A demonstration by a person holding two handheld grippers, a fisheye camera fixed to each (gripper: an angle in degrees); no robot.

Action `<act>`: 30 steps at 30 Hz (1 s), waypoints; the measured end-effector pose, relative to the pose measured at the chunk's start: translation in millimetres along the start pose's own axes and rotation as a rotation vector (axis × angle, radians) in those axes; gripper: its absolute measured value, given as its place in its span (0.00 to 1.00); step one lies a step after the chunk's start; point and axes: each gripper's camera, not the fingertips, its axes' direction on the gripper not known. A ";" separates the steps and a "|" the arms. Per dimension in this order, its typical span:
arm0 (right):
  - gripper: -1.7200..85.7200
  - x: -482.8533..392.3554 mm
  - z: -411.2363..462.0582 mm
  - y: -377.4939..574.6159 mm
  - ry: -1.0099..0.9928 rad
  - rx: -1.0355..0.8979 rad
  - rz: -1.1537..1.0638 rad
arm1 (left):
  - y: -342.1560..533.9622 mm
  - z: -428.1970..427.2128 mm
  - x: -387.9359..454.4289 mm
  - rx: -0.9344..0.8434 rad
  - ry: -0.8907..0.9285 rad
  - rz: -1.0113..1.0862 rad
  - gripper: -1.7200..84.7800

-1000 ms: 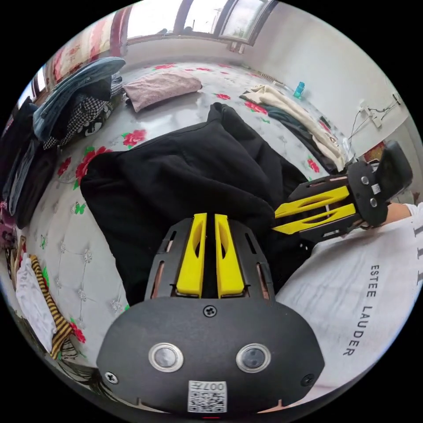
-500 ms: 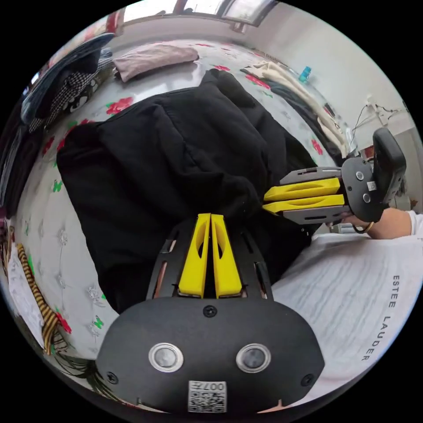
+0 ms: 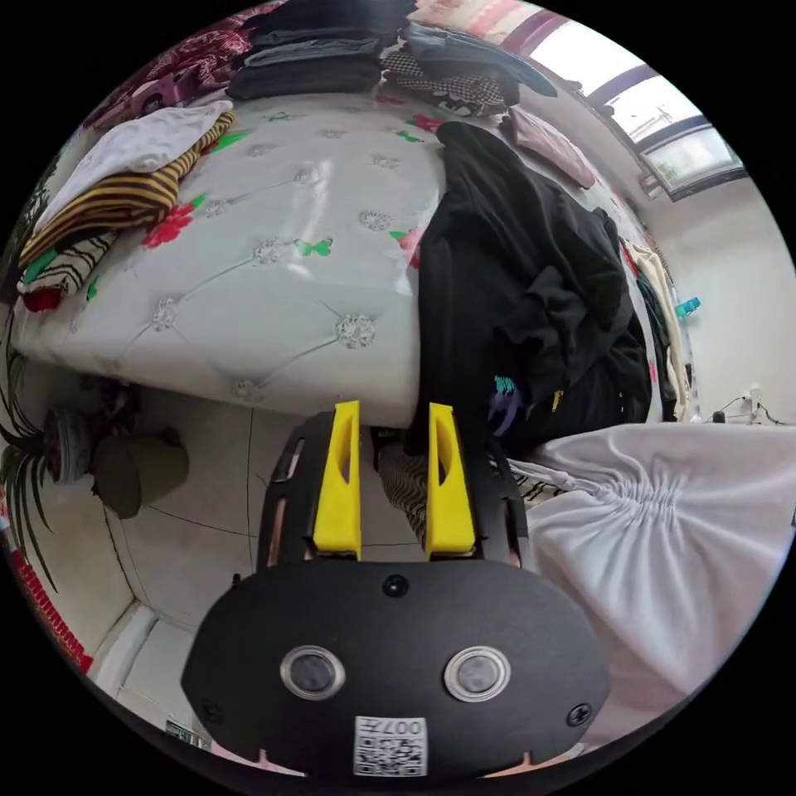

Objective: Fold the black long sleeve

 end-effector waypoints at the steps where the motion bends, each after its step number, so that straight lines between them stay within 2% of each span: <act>1: 0.12 1.7 11.5 -1.0 -0.013 -0.055 -0.012 | 5.1 6.3 -2.9 0.003 0.032 0.006 0.18; 5: 0.13 3.5 57.1 -12.6 -0.092 -0.214 -0.028 | -5.1 56.5 4.3 -0.148 0.067 0.077 0.21; 8: 0.12 5.5 87.9 -23.7 -0.077 -0.312 -0.021 | -21.2 98.3 14.1 -0.257 -0.013 0.111 0.20; 10: 0.10 7.1 100.0 -28.7 -0.060 -0.362 -0.023 | -31.8 120.3 20.6 -0.339 -0.072 0.129 0.16; 11: 0.08 9.2 102.7 -31.2 -0.042 -0.376 -0.025 | -36.7 129.7 27.1 -0.383 -0.093 0.161 0.11; 15: 0.04 18.2 96.8 -31.3 -0.113 -0.382 -0.071 | -36.1 126.4 42.8 -0.415 -0.119 0.341 0.05; 18: 0.03 32.0 79.6 -24.7 -0.259 -0.363 -0.093 | -32.2 92.0 19.5 -0.389 0.023 0.349 0.03; 23: 0.02 55.2 16.3 -23.7 -0.507 -0.182 -0.136 | -45.6 -9.5 -37.5 -0.244 0.493 0.330 0.03; 26: 0.02 68.5 -32.2 -48.1 -0.686 0.029 -0.158 | -83.6 -63.5 -56.5 -0.091 0.668 0.371 0.03; 30: 0.02 73.3 -81.8 -104.9 -0.801 0.244 -0.192 | -166.5 -112.4 -70.3 0.113 0.759 0.405 0.04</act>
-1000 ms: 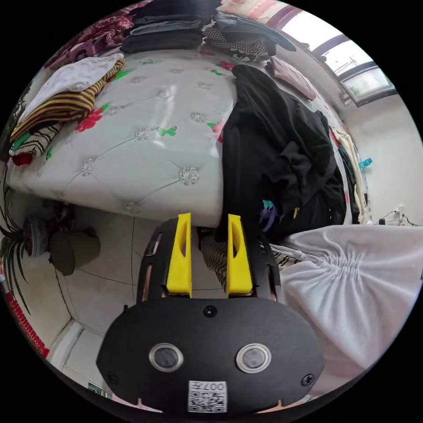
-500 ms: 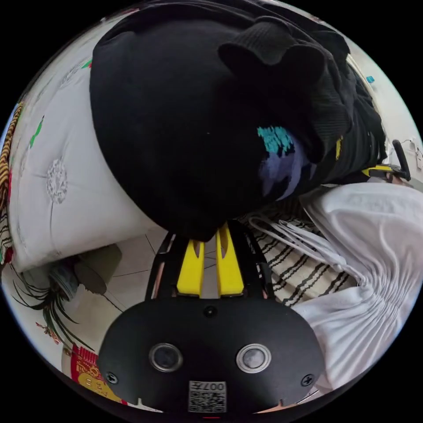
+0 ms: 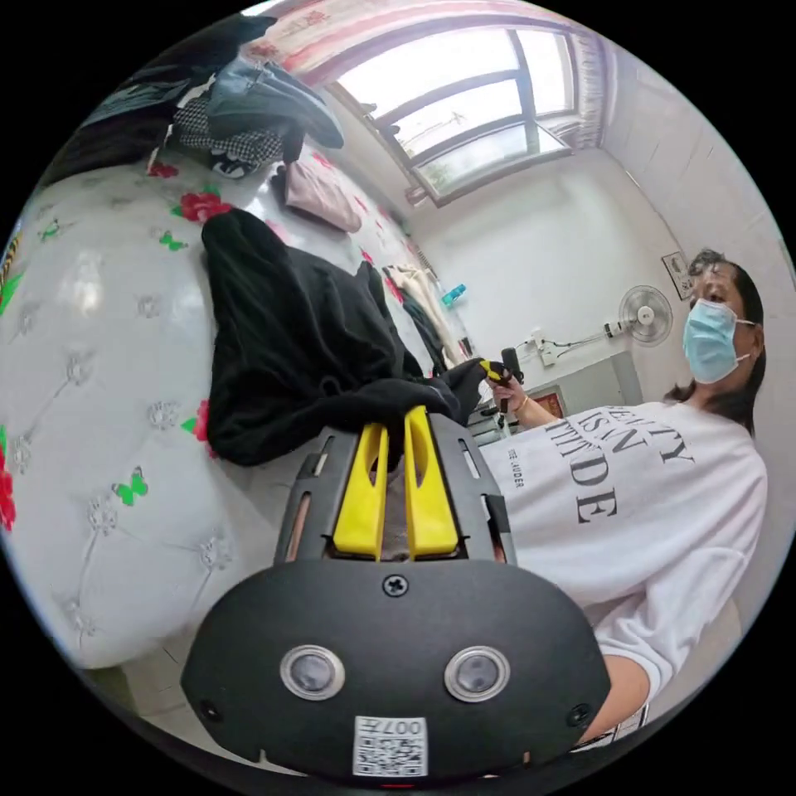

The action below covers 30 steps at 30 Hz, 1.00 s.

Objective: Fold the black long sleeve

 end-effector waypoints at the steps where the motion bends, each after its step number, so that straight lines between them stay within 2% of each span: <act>1: 0.02 -1.8 -3.1 -26.6 -0.020 0.052 -0.010 | -34.4 -10.9 -10.9 0.068 -0.002 -0.005 0.04; 3: 0.02 1.8 -2.1 -66.0 -0.024 0.152 0.023 | -84.8 -18.7 -36.6 0.180 -0.005 -0.080 0.05; 5: 0.03 16.4 7.7 -103.4 0.049 0.303 0.104 | -122.4 -19.2 -81.0 0.386 -0.099 -0.328 0.08; 7: 0.04 32.8 20.5 -116.2 0.123 0.353 0.187 | -124.1 -14.7 -105.7 0.512 -0.165 -0.470 0.10; 9: 0.05 46.0 31.6 -115.3 0.153 0.356 0.241 | -116.4 -5.0 -120.7 0.511 -0.203 -0.572 0.11; 12: 0.06 54.7 46.7 -93.7 0.229 0.295 0.203 | -92.7 11.8 -122.5 0.427 -0.278 -0.541 0.10; 14: 0.06 56.4 57.5 -75.8 0.380 0.210 0.151 | -71.6 23.9 -117.7 0.318 -0.423 -0.497 0.09; 16: 0.07 53.2 67.6 -74.9 0.445 0.155 0.088 | -69.8 32.9 -112.8 0.262 -0.470 -0.433 0.09; 18: 0.07 46.5 83.3 -89.5 0.472 0.078 0.021 | -88.4 44.5 -107.4 0.201 -0.488 -0.360 0.10; 21: 0.06 28.0 127.2 -128.4 0.548 -0.104 -0.130 | -151.5 80.0 -84.7 0.069 -0.537 -0.145 0.12; 23: 0.06 18.8 163.5 -155.9 0.654 -0.207 -0.221 | -203.0 124.2 -69.2 -0.078 -0.669 0.015 0.13; 26: 0.05 24.6 185.0 -182.6 0.747 -0.201 -0.246 | -242.7 175.2 -77.7 -0.232 -0.873 0.138 0.12; 27: 0.05 28.7 186.9 -187.8 0.752 -0.197 -0.232 | -248.0 183.9 -84.5 -0.270 -0.887 0.148 0.12; 29: 0.03 48.2 191.2 -205.4 0.778 -0.169 -0.167 | -265.3 199.6 -122.7 -0.348 -0.954 0.067 0.04; 30: 0.03 53.4 191.6 -209.0 0.791 -0.158 -0.151 | -269.3 198.3 -131.0 -0.348 -0.933 0.051 0.04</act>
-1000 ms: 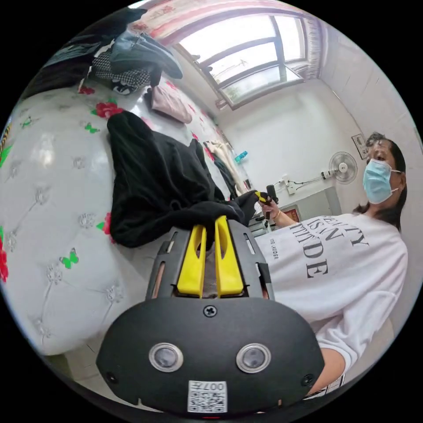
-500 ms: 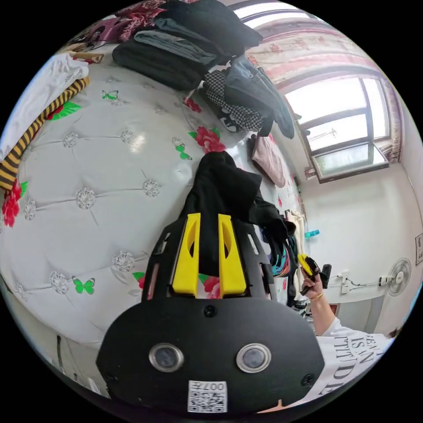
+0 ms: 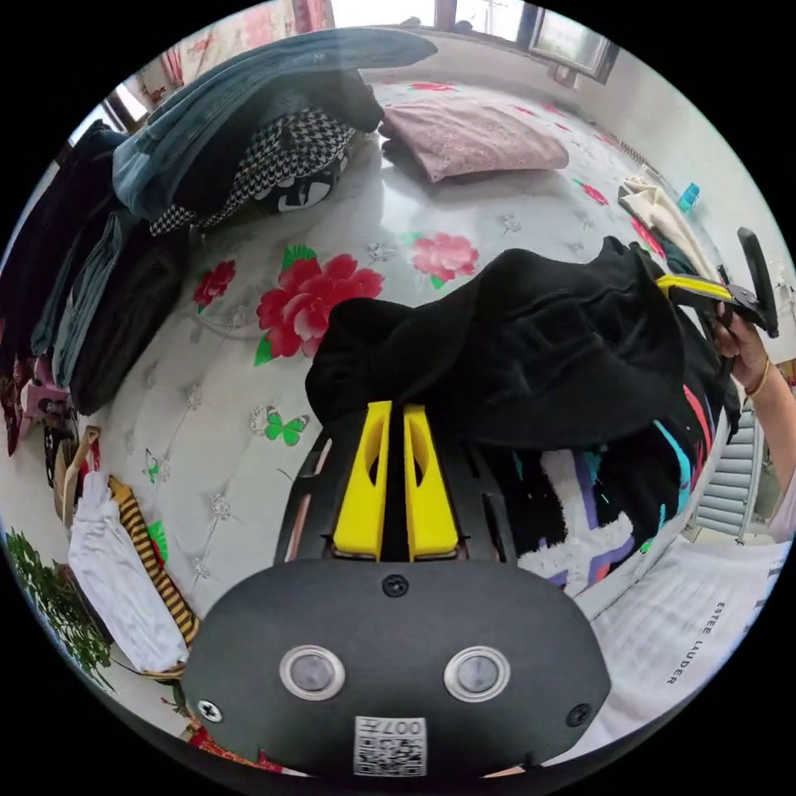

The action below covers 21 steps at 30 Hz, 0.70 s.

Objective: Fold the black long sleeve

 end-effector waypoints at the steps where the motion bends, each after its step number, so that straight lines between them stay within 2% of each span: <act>1: 0.03 8.1 7.2 -5.5 0.024 0.009 0.028 | -6.3 4.1 -19.0 0.028 0.088 -0.051 0.03; 3: 0.02 21.3 18.3 -12.3 0.013 0.007 0.056 | -9.3 8.1 -56.9 0.078 0.177 -0.213 0.02; 5: 0.02 43.3 25.6 -16.1 -0.111 0.033 0.138 | 1.6 19.8 -114.1 0.135 0.365 -0.481 0.03; 6: 0.02 48.1 25.8 -15.4 -0.139 0.046 0.159 | 7.3 23.3 -126.3 0.154 0.404 -0.544 0.03; 8: 0.02 64.3 23.6 -5.8 -0.246 0.098 0.236 | 27.8 37.8 -155.7 0.202 0.500 -0.672 0.08; 11: 0.03 77.4 -5.1 28.3 -0.378 0.248 0.319 | 48.0 36.7 -158.2 0.217 0.475 -0.651 0.18; 13: 0.04 83.6 -29.1 59.5 -0.399 0.318 0.345 | 66.7 22.4 -149.7 0.251 0.418 -0.601 0.21; 15: 0.05 91.0 -51.3 95.8 -0.365 0.344 0.394 | 90.9 11.3 -138.3 0.252 0.390 -0.572 0.21; 21: 0.10 124.4 -86.1 225.2 -0.263 0.335 0.731 | 190.5 -6.6 -132.5 0.206 0.365 -0.623 0.19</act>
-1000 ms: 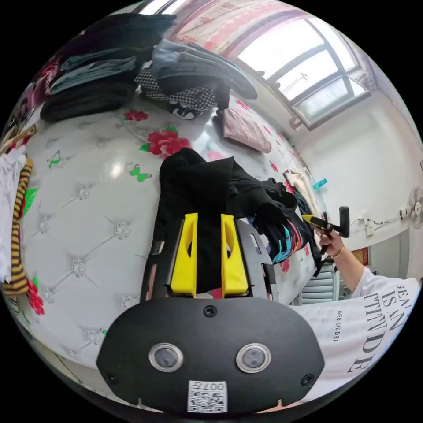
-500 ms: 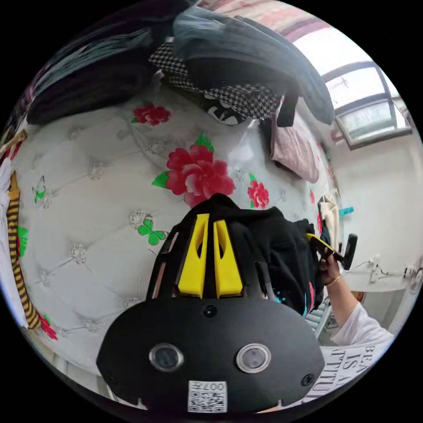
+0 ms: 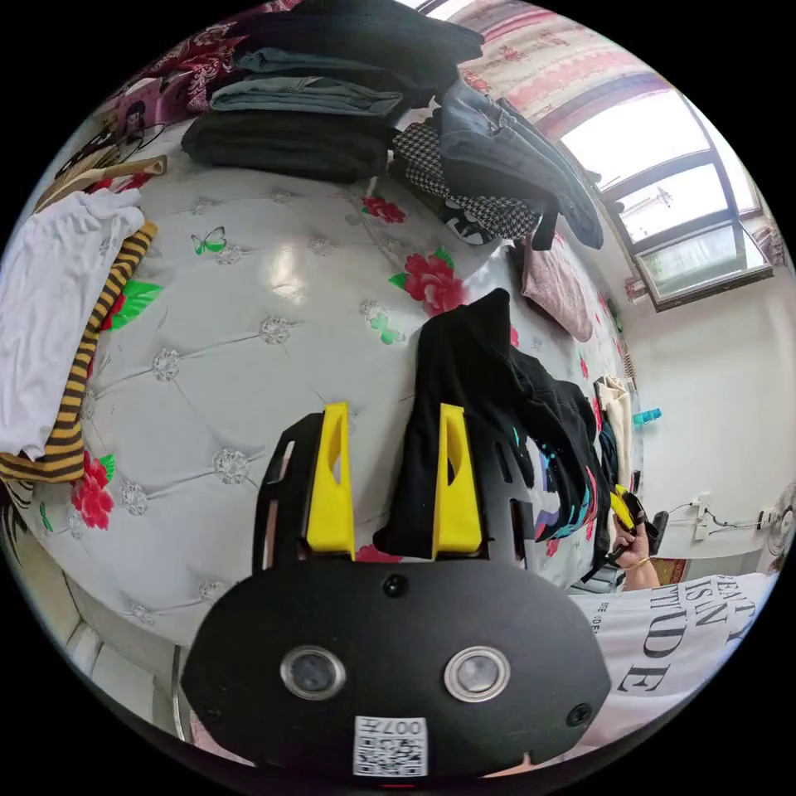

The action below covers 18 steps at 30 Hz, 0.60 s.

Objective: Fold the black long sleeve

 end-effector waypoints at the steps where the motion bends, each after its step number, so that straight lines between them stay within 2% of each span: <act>1: 0.11 12.8 -4.0 10.0 0.006 -0.016 0.045 | 9.5 1.6 -2.7 -0.024 0.012 0.006 0.18; 4: 0.13 36.2 5.2 24.2 -0.078 -0.044 0.149 | 24.4 37.3 9.0 -0.140 0.070 0.051 0.18; 6: 0.12 44.6 21.3 23.6 -0.161 -0.052 0.202 | 30.6 70.9 17.6 -0.227 0.052 0.060 0.12; 8: 0.08 51.4 43.4 14.4 -0.382 -0.140 0.286 | 38.3 78.4 19.4 -0.199 0.061 0.014 0.05; 9: 0.06 49.8 39.0 13.0 -0.430 -0.109 0.295 | 40.3 70.9 18.5 -0.172 0.070 0.002 0.05; 10: 0.04 39.4 15.6 12.4 -0.428 0.012 0.240 | 47.8 48.6 15.3 -0.097 0.101 -0.003 0.04; 11: 0.03 25.2 -5.8 12.8 -0.341 0.044 0.128 | 60.4 25.1 8.9 -0.034 0.099 -0.003 0.03; 13: 0.03 20.2 -21.5 23.4 -0.188 0.039 0.041 | 85.2 6.3 -13.5 -0.010 0.102 -0.042 0.03; 15: 0.03 47.9 -30.4 40.4 -0.037 0.086 0.137 | 113.0 20.7 -44.3 -0.052 0.168 -0.130 0.04; 16: 0.03 75.8 -29.5 49.0 -0.076 0.072 0.250 | 128.3 37.3 -59.3 -0.080 0.184 -0.179 0.05; 17: 0.03 95.9 -27.7 58.2 -0.213 0.071 0.355 | 137.6 48.1 -65.2 -0.077 0.216 -0.208 0.07; 18: 0.04 98.5 -28.8 61.8 -0.275 0.099 0.375 | 139.0 49.5 -65.0 -0.066 0.233 -0.215 0.08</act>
